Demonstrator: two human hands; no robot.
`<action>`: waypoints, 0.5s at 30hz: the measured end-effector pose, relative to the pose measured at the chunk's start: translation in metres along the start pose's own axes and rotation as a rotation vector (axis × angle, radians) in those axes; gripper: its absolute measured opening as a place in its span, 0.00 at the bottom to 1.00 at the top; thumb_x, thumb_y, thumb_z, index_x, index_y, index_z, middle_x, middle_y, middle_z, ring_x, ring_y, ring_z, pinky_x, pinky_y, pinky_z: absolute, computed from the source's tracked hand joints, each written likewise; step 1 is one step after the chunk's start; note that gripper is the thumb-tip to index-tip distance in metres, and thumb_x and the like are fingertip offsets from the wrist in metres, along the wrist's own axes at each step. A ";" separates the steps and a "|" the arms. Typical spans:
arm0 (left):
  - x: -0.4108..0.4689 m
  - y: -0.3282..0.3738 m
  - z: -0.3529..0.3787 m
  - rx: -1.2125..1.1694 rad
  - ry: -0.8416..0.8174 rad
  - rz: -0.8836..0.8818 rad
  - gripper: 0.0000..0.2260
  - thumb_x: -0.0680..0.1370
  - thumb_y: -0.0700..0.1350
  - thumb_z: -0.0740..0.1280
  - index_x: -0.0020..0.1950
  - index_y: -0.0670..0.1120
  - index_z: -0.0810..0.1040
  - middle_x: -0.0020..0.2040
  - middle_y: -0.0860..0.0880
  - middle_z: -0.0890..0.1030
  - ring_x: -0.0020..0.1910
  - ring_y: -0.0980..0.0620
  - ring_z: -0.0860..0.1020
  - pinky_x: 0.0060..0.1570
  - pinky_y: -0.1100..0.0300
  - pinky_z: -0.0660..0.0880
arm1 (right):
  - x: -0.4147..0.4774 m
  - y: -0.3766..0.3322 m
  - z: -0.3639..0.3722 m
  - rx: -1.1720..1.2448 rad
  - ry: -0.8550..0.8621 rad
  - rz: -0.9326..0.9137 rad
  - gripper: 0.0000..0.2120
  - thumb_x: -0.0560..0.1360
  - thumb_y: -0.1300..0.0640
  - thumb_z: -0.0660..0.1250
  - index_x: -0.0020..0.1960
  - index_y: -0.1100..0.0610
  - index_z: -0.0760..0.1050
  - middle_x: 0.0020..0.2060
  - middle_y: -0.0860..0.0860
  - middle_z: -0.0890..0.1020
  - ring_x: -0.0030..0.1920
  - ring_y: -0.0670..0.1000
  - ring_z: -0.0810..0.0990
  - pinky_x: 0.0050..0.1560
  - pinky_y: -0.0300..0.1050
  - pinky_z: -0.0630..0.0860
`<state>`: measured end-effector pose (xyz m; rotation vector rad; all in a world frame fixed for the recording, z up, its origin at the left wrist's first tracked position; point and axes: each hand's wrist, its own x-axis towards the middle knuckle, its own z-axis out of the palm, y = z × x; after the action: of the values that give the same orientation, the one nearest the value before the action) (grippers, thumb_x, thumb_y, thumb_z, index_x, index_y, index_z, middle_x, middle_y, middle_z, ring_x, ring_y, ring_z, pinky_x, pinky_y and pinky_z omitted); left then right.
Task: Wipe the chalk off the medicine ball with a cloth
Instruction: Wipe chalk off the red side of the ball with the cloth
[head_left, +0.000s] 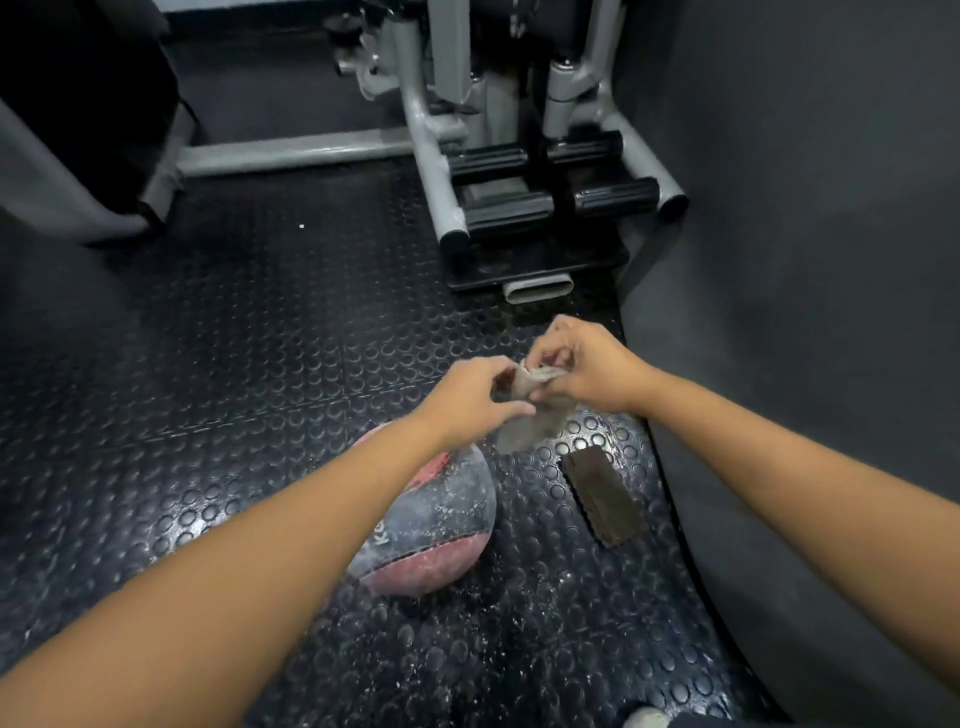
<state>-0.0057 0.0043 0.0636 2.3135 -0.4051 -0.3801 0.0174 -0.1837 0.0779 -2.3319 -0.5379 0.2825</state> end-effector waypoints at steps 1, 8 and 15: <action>-0.005 0.002 -0.009 -0.051 0.040 -0.011 0.10 0.72 0.48 0.76 0.48 0.46 0.80 0.44 0.51 0.81 0.44 0.52 0.77 0.46 0.56 0.74 | 0.003 -0.014 -0.003 0.039 0.002 -0.009 0.12 0.62 0.63 0.80 0.43 0.57 0.82 0.39 0.49 0.73 0.39 0.45 0.72 0.44 0.35 0.71; -0.053 0.015 -0.077 -0.443 0.048 -0.100 0.02 0.76 0.37 0.70 0.47 0.42 0.80 0.36 0.48 0.81 0.34 0.60 0.77 0.36 0.67 0.71 | 0.007 -0.078 -0.006 0.466 0.060 0.102 0.20 0.58 0.55 0.83 0.42 0.55 0.75 0.37 0.53 0.78 0.39 0.50 0.75 0.42 0.46 0.70; -0.072 0.021 -0.097 -0.782 -0.011 -0.284 0.10 0.80 0.36 0.64 0.61 0.44 0.73 0.53 0.46 0.82 0.52 0.49 0.81 0.48 0.55 0.79 | -0.013 -0.097 0.023 1.128 -0.022 0.226 0.17 0.73 0.54 0.70 0.59 0.61 0.78 0.52 0.57 0.83 0.54 0.56 0.81 0.58 0.55 0.76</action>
<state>-0.0368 0.0793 0.1558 1.5948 0.0774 -0.5690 -0.0315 -0.1120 0.1291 -1.2770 -0.0518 0.5440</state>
